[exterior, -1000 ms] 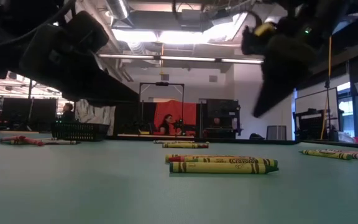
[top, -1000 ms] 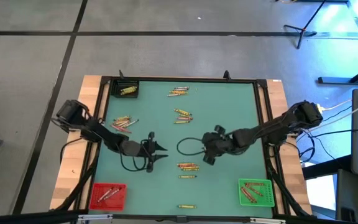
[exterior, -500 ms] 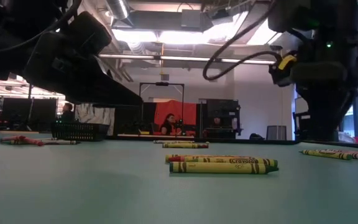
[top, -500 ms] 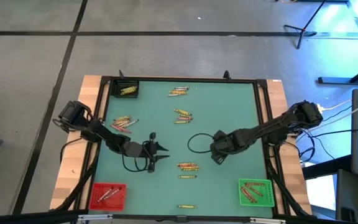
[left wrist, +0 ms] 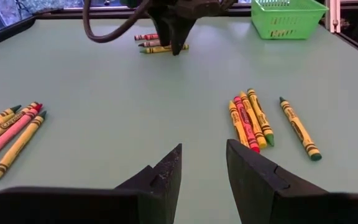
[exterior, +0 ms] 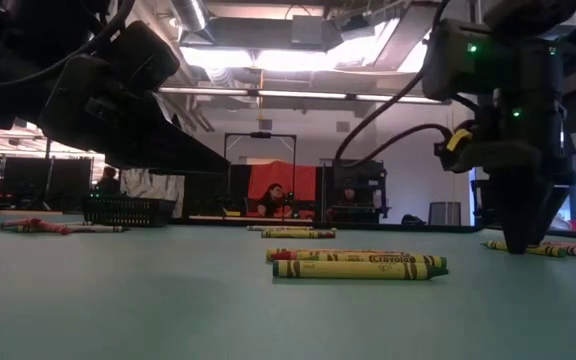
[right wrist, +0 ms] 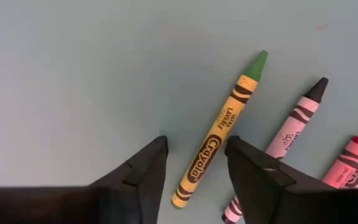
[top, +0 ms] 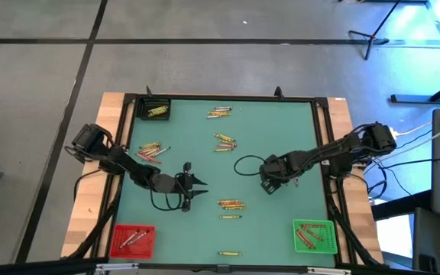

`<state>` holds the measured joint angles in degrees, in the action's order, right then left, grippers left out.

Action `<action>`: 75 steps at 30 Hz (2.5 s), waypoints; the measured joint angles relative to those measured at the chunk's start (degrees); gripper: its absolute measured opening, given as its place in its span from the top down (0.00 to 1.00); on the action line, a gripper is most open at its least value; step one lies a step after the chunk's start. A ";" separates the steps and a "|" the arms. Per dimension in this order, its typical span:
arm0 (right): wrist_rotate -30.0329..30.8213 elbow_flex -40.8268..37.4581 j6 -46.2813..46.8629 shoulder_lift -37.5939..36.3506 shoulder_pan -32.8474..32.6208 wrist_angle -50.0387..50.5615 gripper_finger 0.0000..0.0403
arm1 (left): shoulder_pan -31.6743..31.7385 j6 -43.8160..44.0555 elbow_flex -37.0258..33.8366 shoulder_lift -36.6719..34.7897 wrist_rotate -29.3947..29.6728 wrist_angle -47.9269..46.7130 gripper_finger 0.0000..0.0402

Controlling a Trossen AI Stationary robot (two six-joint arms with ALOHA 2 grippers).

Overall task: Sort crayons
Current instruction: Put the green crayon into the black bin

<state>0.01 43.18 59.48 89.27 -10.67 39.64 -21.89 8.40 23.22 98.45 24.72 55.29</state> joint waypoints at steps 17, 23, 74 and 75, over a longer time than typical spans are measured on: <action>4.74 -0.23 -17.77 0.08 -0.53 -2.12 0.95 | 0.00 0.01 0.00 0.00 1.80 -0.28 0.73; 10.89 -0.39 -23.71 -0.51 -3.11 -9.74 0.98 | 0.06 0.02 0.00 -0.04 0.31 3.68 0.73; 11.37 -0.09 -59.02 12.02 -4.35 -80.31 0.98 | 4.75 1.34 6.05 -0.04 -4.60 7.50 0.89; 11.13 -0.09 -58.62 12.02 -4.35 -80.30 0.98 | 4.91 1.33 6.05 -0.04 -4.51 7.50 0.92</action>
<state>11.14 43.09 0.86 101.30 -15.03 -40.66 -16.98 9.73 29.28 98.41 20.21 62.79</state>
